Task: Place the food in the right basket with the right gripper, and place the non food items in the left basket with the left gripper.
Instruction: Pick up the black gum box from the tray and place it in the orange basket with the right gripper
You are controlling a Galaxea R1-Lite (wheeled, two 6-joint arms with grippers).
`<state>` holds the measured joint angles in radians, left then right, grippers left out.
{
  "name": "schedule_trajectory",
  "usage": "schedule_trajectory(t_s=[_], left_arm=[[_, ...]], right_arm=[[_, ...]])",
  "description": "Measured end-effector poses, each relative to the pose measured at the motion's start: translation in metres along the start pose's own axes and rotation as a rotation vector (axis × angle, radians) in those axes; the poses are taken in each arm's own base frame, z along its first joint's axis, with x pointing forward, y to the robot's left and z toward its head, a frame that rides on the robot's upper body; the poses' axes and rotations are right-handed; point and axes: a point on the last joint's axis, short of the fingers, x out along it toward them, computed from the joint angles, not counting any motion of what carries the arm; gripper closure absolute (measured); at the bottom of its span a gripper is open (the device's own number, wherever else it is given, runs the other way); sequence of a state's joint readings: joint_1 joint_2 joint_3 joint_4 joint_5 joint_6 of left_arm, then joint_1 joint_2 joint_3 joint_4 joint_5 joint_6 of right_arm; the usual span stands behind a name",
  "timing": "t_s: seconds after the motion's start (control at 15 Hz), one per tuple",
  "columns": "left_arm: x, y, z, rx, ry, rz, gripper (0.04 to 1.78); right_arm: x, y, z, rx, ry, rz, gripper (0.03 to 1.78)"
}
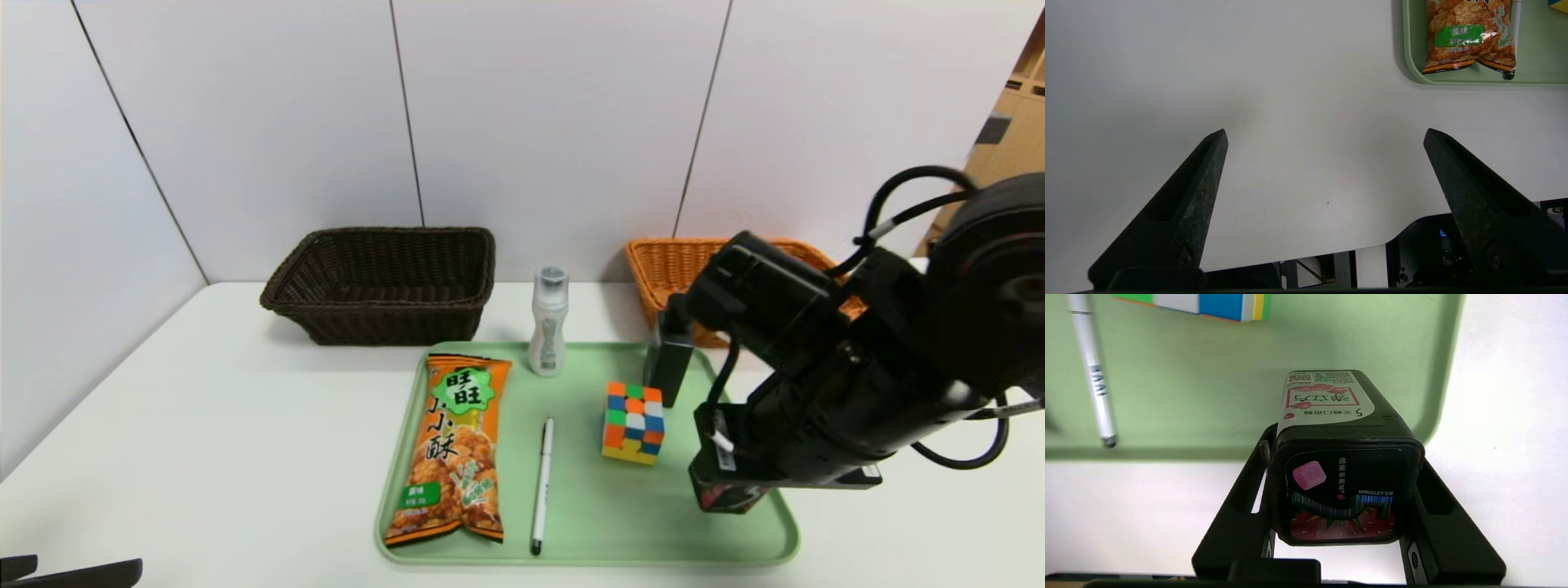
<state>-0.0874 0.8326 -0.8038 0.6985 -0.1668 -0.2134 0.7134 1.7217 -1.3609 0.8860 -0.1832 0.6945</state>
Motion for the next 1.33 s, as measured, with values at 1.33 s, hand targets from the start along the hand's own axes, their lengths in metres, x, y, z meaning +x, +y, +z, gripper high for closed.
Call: schedule_trajectory(t_s=[1.33], left_arm=[[0.004,-0.017,0.043,0.036,-0.031,-0.080,0.13]], right_arm=[[0.014,-0.112,0.203,0.247,-0.556,0.071,1.01]])
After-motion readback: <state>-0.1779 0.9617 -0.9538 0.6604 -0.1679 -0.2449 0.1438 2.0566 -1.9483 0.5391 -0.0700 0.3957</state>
